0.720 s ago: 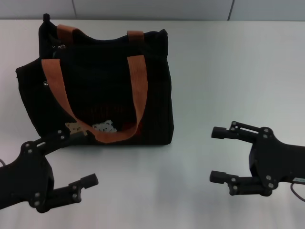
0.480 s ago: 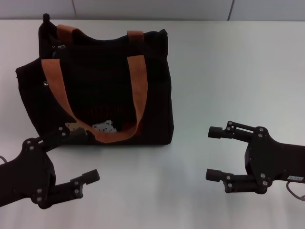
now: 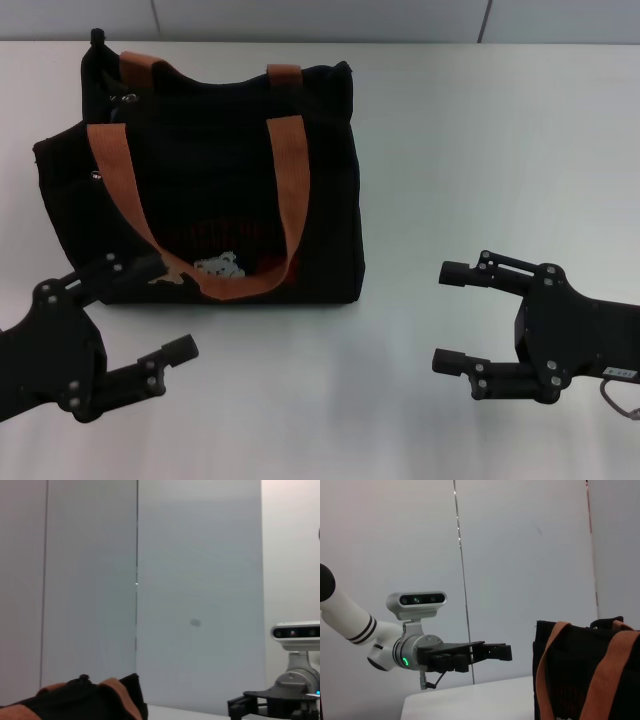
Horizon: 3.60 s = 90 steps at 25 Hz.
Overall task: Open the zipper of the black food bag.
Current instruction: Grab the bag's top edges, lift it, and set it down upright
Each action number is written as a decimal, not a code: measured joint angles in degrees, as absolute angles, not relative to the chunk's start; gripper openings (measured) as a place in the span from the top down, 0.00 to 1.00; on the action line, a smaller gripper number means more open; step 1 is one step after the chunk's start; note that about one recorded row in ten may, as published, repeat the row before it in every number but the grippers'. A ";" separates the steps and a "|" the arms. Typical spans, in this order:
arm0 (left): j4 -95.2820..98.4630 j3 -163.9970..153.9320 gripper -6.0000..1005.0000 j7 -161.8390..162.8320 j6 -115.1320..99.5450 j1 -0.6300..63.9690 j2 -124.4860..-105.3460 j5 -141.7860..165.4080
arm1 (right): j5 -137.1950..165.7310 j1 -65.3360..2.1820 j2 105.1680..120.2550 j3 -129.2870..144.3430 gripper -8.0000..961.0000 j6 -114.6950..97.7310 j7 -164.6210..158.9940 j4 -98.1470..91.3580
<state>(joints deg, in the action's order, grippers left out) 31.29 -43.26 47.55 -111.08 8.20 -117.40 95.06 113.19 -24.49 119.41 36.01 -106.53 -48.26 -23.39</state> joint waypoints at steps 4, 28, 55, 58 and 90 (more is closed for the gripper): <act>31.29 -42.29 0.20 47.47 -111.10 7.99 -117.55 95.17 | 112.94 -24.50 119.44 35.79 0.13 -106.51 -47.66 -22.55; 17.97 -23.65 0.20 36.42 -96.81 11.40 -118.66 94.70 | 107.09 -21.48 119.35 32.96 0.13 -105.87 -46.52 -22.06; 15.27 -22.29 0.33 34.86 -90.08 14.34 -118.78 94.95 | 107.04 -21.18 119.36 32.96 0.13 -105.71 -46.40 -22.06; 14.33 -21.61 0.35 31.22 -90.69 14.49 -118.84 94.69 | 107.04 -21.18 119.36 32.96 0.13 -105.71 -46.40 -22.06; 12.92 -24.15 0.88 -4.30 -105.89 28.70 -118.91 92.93 | 77.64 -40.28 119.91 24.09 0.13 -88.43 -29.12 7.92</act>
